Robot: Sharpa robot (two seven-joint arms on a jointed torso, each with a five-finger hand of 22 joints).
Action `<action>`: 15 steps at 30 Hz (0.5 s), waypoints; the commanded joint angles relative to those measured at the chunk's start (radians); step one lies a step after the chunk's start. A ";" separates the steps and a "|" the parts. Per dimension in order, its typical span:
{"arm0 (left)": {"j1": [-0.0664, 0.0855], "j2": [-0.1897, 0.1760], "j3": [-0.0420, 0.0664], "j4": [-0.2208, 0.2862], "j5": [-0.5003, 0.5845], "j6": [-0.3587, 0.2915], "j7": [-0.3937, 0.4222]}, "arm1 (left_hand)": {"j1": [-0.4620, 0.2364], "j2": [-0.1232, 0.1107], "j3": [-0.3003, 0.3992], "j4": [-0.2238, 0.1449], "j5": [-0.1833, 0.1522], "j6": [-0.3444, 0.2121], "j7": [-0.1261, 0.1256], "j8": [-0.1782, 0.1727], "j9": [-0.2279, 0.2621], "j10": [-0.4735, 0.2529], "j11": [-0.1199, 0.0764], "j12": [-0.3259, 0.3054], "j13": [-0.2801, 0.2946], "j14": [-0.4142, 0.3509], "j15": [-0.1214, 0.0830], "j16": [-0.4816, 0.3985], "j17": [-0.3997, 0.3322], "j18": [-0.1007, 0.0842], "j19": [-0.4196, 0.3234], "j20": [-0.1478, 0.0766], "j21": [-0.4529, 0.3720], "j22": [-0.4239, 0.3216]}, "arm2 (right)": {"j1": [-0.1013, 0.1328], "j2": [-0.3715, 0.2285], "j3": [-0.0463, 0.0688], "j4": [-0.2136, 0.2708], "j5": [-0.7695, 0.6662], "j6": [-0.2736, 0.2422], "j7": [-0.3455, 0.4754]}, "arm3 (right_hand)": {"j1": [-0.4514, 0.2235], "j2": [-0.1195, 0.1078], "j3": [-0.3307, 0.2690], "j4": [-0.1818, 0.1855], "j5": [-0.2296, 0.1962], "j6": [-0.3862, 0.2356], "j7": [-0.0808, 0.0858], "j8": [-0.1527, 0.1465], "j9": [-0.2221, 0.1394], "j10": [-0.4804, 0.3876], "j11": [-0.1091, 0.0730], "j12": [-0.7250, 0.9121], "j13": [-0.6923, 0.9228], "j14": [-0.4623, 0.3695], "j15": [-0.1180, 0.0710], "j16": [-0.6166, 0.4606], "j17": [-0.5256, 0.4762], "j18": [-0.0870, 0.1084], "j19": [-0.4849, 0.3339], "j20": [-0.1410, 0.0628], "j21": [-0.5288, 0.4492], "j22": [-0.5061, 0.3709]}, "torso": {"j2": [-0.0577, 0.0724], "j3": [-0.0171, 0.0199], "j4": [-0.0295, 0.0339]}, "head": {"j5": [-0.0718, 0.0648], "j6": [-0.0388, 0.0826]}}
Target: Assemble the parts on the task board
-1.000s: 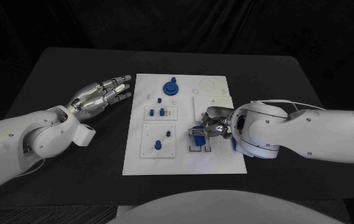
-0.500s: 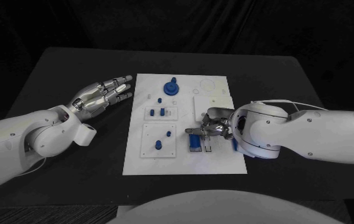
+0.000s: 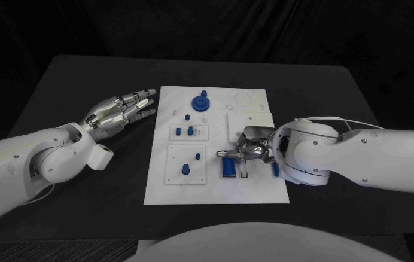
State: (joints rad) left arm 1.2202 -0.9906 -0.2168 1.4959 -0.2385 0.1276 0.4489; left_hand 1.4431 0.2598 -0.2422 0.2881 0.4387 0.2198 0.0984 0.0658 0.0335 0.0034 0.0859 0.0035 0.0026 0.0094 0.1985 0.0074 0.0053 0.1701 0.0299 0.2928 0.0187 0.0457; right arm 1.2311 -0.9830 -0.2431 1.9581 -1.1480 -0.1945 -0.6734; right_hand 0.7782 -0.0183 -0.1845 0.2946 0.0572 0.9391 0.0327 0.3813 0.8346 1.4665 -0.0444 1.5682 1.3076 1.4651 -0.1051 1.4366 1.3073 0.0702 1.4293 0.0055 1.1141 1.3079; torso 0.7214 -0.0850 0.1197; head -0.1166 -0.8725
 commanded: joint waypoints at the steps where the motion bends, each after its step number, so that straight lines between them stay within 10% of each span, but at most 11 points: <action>1: -0.001 0.001 0.001 0.002 0.006 0.017 0.007 | 0.001 -0.002 0.001 -0.004 0.004 0.004 0.006 0.005 0.002 0.000 0.001 -0.002 -0.001 0.005 0.001 0.005 0.001 0.000 0.004 0.000 0.007 0.001 | -0.008 -0.016 -0.005 0.009 -0.004 -0.026 0.031 | 0.002 -0.013 -0.007 0.000 -0.003 -0.024 0.007 -0.011 -0.008 0.104 0.009 0.003 0.263 0.064 0.009 0.010 0.033 0.017 0.003 0.009 0.006 0.147 | 0.000 0.0004 0.0004 | 0.004 0.000; 8: -0.001 -0.001 0.001 0.002 0.006 0.013 0.012 | 0.002 -0.002 0.002 -0.005 0.004 0.005 0.007 0.005 0.002 0.000 0.002 -0.002 -0.001 0.006 0.002 0.006 0.001 0.000 0.006 0.000 0.008 0.004 | -0.007 -0.073 -0.005 0.020 -0.125 -0.219 0.205 | 0.084 -0.013 0.006 -0.002 0.040 -0.119 0.031 -0.029 -0.030 0.104 0.029 0.003 0.263 0.075 0.025 0.043 0.089 0.006 0.022 0.022 0.065 0.162 | -0.002 0.0002 -0.0002 | 0.012 0.000; 15: -0.001 -0.002 0.001 0.002 0.006 0.008 0.019 | 0.004 -0.004 0.002 -0.005 0.004 0.008 0.008 0.006 0.002 0.001 0.001 -0.002 -0.001 0.006 0.002 0.006 0.001 0.000 0.008 0.000 0.010 0.006 | -0.007 -0.113 -0.005 0.021 -0.268 -0.368 0.438 | 0.360 -0.014 0.044 -0.045 0.215 -0.261 0.057 -0.062 -0.104 0.104 0.035 0.003 0.263 0.076 0.032 0.057 0.109 -0.001 0.026 0.031 0.113 0.172 | -0.001 0.0007 -0.0010 | 0.019 0.000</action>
State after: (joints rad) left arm 1.2202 -0.9940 -0.2168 1.4964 -0.2385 0.1301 0.4489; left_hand 1.4431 0.2598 -0.2422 0.2881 0.4386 0.2235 0.1020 0.0658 0.0344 0.0034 0.0859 0.0035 0.0026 0.0093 0.1985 0.0074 0.0053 0.1700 0.0298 0.2928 0.0230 0.0509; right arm 1.2255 -1.0941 -0.2482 1.9764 -1.3006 -0.4345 -0.3982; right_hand 1.1249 -0.0327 -0.1423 0.2546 0.2635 0.6859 0.0894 0.3213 0.7332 1.4665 -0.0088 1.5682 1.3075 1.4658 -0.0756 1.4877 1.3073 0.0702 1.4579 0.0341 1.2266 1.3077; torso 0.7191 -0.0848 0.1193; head -0.0988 -0.8725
